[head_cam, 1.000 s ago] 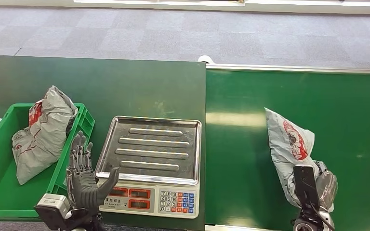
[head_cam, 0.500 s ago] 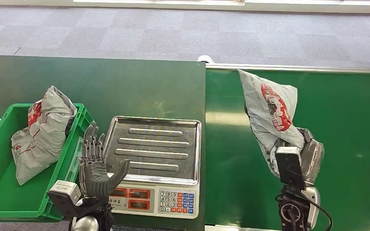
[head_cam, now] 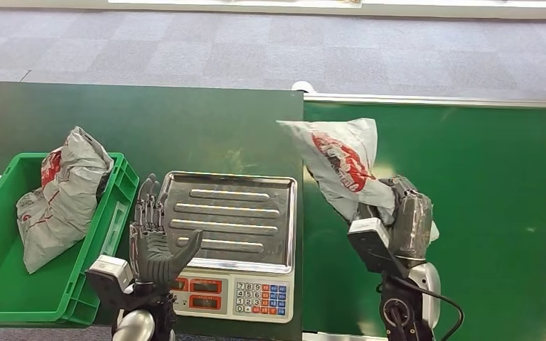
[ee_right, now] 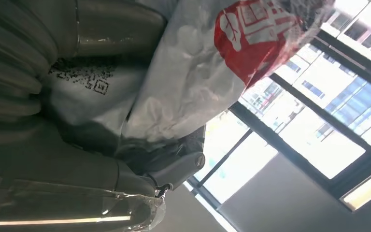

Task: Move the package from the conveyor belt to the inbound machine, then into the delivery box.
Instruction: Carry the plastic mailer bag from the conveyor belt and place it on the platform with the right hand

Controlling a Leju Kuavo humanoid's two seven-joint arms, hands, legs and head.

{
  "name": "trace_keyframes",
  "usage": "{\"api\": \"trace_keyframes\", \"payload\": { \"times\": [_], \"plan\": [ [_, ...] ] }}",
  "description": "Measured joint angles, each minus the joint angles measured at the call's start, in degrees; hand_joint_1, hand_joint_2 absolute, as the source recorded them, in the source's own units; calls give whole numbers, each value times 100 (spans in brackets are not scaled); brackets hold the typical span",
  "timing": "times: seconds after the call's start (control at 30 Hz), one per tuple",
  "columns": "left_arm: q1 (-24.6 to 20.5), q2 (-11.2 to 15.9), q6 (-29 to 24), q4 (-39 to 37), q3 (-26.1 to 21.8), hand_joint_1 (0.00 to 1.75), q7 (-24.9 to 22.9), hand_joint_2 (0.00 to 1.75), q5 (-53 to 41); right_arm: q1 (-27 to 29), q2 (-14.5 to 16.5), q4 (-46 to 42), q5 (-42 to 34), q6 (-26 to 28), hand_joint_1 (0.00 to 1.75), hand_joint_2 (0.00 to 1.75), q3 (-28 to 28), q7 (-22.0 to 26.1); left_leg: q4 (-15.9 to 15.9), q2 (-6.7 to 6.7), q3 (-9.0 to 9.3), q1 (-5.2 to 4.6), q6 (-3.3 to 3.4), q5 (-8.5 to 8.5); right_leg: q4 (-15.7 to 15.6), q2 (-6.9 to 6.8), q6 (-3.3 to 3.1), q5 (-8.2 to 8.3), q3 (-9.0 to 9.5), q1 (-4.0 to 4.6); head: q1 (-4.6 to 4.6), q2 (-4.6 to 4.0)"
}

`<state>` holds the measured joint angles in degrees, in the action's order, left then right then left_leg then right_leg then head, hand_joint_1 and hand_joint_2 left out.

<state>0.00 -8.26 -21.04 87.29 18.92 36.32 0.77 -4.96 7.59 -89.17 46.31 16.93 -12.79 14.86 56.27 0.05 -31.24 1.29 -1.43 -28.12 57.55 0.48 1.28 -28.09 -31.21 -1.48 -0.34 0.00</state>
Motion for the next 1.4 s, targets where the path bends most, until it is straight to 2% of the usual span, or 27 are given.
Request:
{"api": "trace_keyframes", "payload": {
  "times": [0.13, 0.23, 0.3, 0.63, 1.07, 1.1, 1.2, 1.23, 1.4],
  "plan": [
    [-3, -1, -23, -1, -17, 0, -2, 175, -17, -1, -31, 35, 410, -166, 145, 175, -364, -52, 0, -1, -2, 1, 0, 0, 1, 0, 0, 0, -1, 1, 1, 0],
    [-16, -1, -144, -1, -39, 0, 23, 175, -181, -27, -47, 107, 516, -269, 170, 175, -580, -88, 0, -1, -5, 1, 0, 0, 1, 0, 0, 0, -1, 1, 1, 0],
    [-42, -2, -218, -1, -44, 0, 41, 175, -284, -84, -49, 189, 539, -362, 175, 175, -719, -93, 0, -1, -5, 0, 0, 0, 1, 0, 0, 0, -1, 0, 2, 0],
    [-179, -33, -358, -13, -64, 0, 43, 175, -302, -444, -36, 663, 615, -592, 175, 175, -1339, 33, 0, -1, -6, 0, 0, 0, 2, 0, 0, 0, -4, 1, 1, 0],
    [-476, -126, -482, -42, -129, 0, -47, 175, -201, -915, 67, 907, 508, -600, 175, 175, -1991, 217, 0, -3, -7, 0, -1, 2, 2, -1, 0, 0, -4, 0, 2, 0],
    [-496, -128, -484, -44, -135, 0, -51, 175, -194, -937, 67, 909, 501, -600, 158, 175, -2022, 218, 0, -3, -7, 0, -1, 2, 2, -1, 0, 0, -4, 0, 2, 0],
    [-524, -138, -490, -47, -153, 0, -55, 175, -184, -982, 67, 921, 479, -611, 27, 175, -2091, 209, 0, -2, -7, 0, -1, 2, 2, -1, 0, 0, -5, 1, 2, 0],
    [-526, -140, -497, -47, -160, 0, -56, 175, -181, -996, 67, 931, 467, -631, 0, 175, -2114, 179, 0, -2, -7, 0, -1, 2, 3, -1, 0, 0, -5, 1, 1, 0],
    [-529, -140, -536, -47, -182, 0, -62, 175, -172, -1119, 73, 1080, 549, -703, 0, 175, -2217, -109, 0, -2, -8, 0, -1, 2, 3, -1, 0, 0, -6, 1, 2, 0]
  ]
}}
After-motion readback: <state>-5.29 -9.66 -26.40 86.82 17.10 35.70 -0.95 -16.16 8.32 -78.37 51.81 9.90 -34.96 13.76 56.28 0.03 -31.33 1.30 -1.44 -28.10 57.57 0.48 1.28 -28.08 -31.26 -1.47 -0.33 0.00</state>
